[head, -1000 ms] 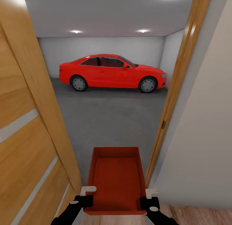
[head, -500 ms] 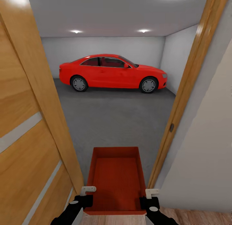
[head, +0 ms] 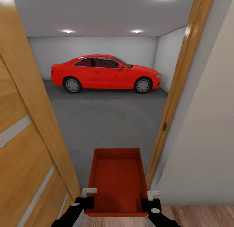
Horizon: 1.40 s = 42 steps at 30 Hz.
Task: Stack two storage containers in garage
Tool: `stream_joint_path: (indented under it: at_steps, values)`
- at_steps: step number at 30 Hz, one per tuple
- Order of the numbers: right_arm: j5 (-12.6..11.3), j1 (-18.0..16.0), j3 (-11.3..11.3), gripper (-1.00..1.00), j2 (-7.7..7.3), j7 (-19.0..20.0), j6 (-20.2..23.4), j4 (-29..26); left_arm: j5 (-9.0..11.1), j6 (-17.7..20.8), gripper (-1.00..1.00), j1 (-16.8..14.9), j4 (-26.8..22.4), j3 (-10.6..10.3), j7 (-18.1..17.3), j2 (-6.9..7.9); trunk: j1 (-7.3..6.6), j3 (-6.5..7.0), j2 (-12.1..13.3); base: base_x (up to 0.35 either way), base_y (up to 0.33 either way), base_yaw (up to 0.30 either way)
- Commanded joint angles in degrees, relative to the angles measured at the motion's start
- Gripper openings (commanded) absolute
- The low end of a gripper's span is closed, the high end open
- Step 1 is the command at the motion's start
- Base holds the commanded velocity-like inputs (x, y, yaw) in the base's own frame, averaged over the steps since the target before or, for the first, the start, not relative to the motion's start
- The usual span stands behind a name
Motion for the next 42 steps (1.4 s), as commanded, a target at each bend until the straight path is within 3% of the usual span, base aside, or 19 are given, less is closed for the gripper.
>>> stream_joint_path:
  at_steps: [1,10,42]
  values:
    - [-1.9,-0.1,-0.3,-1.0,-0.45,-1.1,-0.5,0.6,-0.8,-0.3,-1.0,0.0,-0.3,-0.7,0.6,0.88,0.02,-0.09,-0.1,0.035,0.146,-0.007]
    - [-1.9,-0.1,-0.3,-1.0,-0.47,-1.0,-0.5,0.6,-0.8,-0.4,-1.0,0.0,-0.3,-0.7,0.6,0.88,0.02,-0.09,-0.1,0.09,0.228,-0.001]
    - [-1.9,-0.2,-0.3,-1.0,-0.48,-1.0,-0.6,0.6,-0.8,-0.2,-1.0,0.0,-0.2,-0.6,0.7,0.88,0.02,-0.09,-0.1,0.022,0.004,0.0]
